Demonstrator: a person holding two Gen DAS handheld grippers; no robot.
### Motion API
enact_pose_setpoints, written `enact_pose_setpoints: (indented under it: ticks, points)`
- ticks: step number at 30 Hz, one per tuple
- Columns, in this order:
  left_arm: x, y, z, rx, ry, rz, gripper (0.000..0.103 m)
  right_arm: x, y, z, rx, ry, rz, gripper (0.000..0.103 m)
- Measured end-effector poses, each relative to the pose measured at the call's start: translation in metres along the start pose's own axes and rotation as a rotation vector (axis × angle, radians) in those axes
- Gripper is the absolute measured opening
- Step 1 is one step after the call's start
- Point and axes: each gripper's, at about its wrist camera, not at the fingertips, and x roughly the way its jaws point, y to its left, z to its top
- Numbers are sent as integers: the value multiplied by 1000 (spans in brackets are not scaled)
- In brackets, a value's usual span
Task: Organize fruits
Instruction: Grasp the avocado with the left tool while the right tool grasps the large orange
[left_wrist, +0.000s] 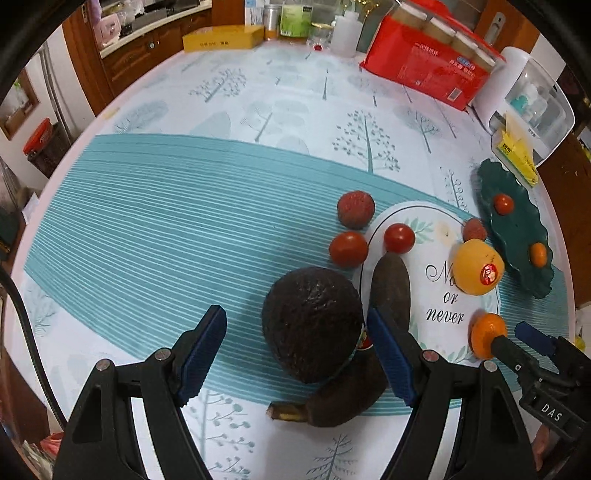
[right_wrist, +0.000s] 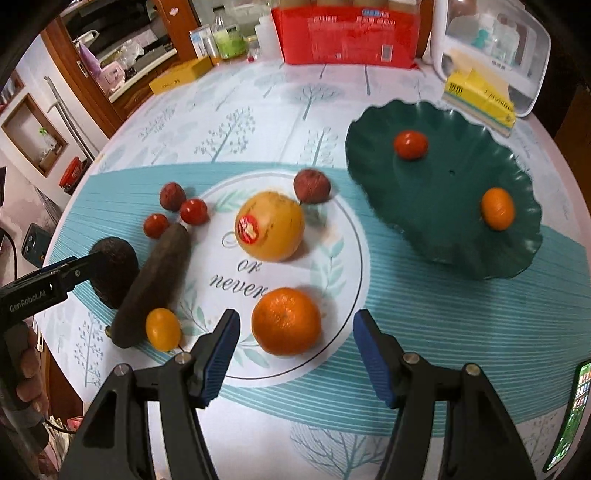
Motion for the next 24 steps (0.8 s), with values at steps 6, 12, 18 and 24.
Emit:
enact_pose_setpoints:
  ticks: [6,12,18,24]
  points:
    - [16,-8,3,7,22,-4,78,15,-3,-1,7,17,-2,64]
    - [23,-11,4,3,20,0,78,27,-3,-2,13,26,8,64]
    - [30,-9,4,-3,41,1,70,31,0,-1,-5,15,12,55]
    - [34,-9,3,-11,46,2,60,32,2,1,-6,11,44,46]
